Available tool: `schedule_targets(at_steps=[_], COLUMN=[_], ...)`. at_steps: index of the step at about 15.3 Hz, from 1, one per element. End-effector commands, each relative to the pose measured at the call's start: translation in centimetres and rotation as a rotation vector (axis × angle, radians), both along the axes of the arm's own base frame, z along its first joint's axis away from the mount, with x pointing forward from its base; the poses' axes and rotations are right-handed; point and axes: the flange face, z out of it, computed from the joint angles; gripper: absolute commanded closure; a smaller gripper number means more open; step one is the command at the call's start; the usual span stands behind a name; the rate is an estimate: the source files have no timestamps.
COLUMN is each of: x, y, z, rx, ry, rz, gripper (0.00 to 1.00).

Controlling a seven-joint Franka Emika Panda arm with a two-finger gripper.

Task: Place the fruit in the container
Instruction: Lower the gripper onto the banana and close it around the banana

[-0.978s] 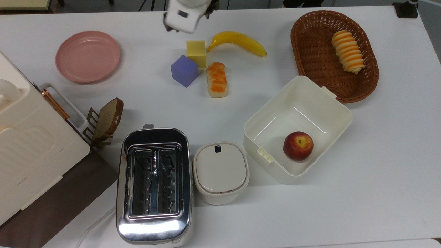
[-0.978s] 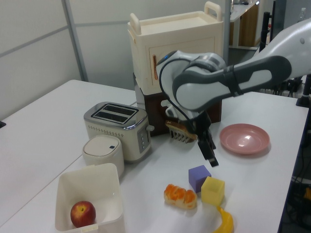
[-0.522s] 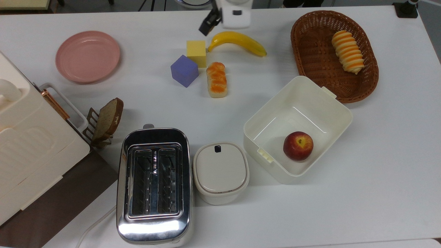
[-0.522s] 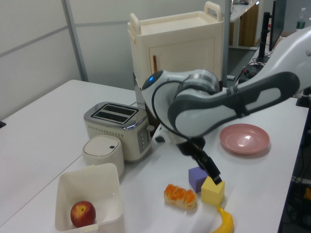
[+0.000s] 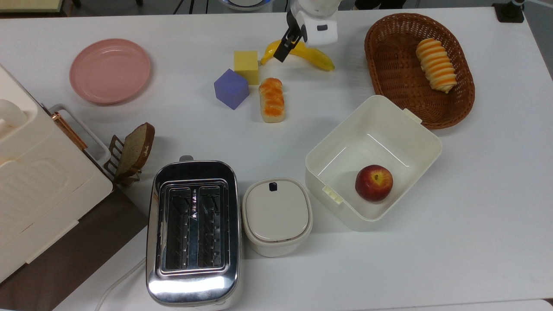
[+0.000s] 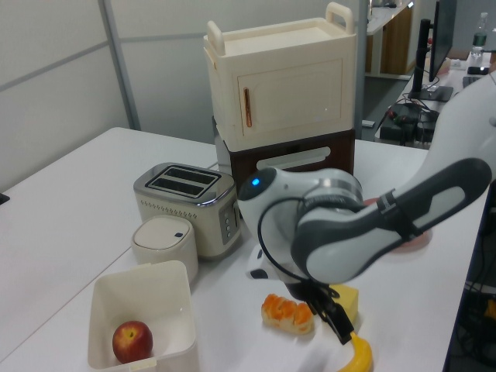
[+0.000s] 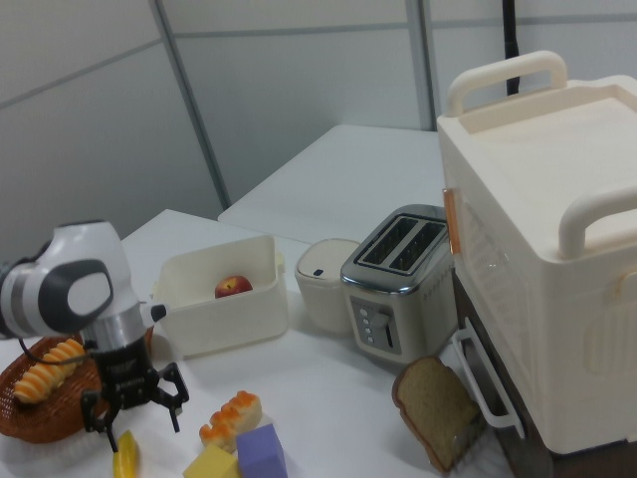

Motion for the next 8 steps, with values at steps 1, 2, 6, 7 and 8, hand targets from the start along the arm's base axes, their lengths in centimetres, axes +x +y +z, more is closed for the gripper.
schedule_targets(at_steps=[1, 2, 6, 7, 8], x=[-1.6, -1.8, -3.9, -4.1, -3.9], y=[-0.2, -0.2, -0.2, 0.3, 0.1], z=[-0.3, -0.6, -0.5, -0.5, -0.4], rx=[0.044, 0.049, 0.057, 0.064, 0.077], ry=[-0.091, -0.099, -0.108, -0.105, -0.103], rz=[-0.019, -0.018, -0.002, 0.003, -0.015], gripper=[0.00, 0.00, 0.00, 0.00, 0.00])
